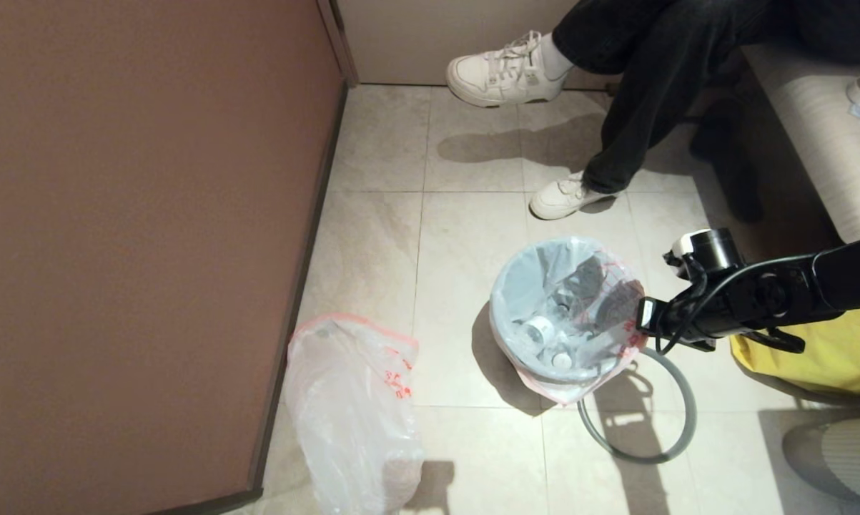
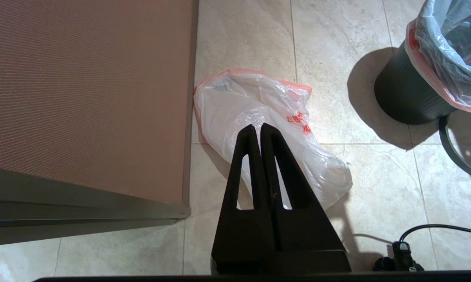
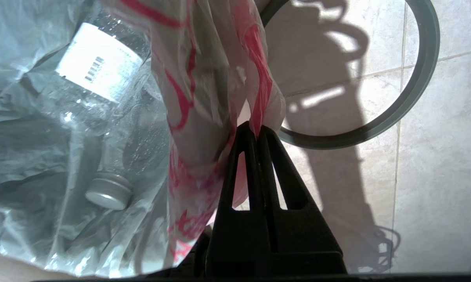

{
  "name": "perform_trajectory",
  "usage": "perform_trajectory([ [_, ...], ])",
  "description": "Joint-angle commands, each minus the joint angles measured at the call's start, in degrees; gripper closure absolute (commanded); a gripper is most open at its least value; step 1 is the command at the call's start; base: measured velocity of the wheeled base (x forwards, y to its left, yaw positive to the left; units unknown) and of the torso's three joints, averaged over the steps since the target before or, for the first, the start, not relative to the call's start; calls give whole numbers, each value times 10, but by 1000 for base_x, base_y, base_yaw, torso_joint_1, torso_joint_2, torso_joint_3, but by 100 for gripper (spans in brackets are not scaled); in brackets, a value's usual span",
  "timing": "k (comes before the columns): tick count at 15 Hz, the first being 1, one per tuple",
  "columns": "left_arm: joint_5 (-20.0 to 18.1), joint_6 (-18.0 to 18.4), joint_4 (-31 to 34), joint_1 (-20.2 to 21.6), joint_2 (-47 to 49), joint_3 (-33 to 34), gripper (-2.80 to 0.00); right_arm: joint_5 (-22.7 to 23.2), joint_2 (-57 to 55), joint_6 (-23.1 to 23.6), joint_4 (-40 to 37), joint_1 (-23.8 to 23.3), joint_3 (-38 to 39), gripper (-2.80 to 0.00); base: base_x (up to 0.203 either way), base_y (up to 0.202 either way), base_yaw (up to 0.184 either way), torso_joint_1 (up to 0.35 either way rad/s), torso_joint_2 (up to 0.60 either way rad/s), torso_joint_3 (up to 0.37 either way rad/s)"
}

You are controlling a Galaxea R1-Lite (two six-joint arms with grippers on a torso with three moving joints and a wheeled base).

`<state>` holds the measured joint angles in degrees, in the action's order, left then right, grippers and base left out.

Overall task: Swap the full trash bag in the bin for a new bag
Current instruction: Place the trash bag on the floor

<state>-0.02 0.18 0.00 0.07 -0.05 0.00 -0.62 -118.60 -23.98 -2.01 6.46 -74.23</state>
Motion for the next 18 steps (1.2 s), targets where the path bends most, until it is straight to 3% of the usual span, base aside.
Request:
perform_trajectory([
  [1,0,0,0,0,0,0,0,0,26,-1,-12,4,1,0,0,0,0,0,0,0],
  [13,-1,0,0,0,0,0,0,3,101,-44,-51,50,3,0,0,0,0,0,0,0],
  [18,-1,0,0,0,0,0,0,44,149,-63,-62,81,0,0,0,0,0,0,0,0],
])
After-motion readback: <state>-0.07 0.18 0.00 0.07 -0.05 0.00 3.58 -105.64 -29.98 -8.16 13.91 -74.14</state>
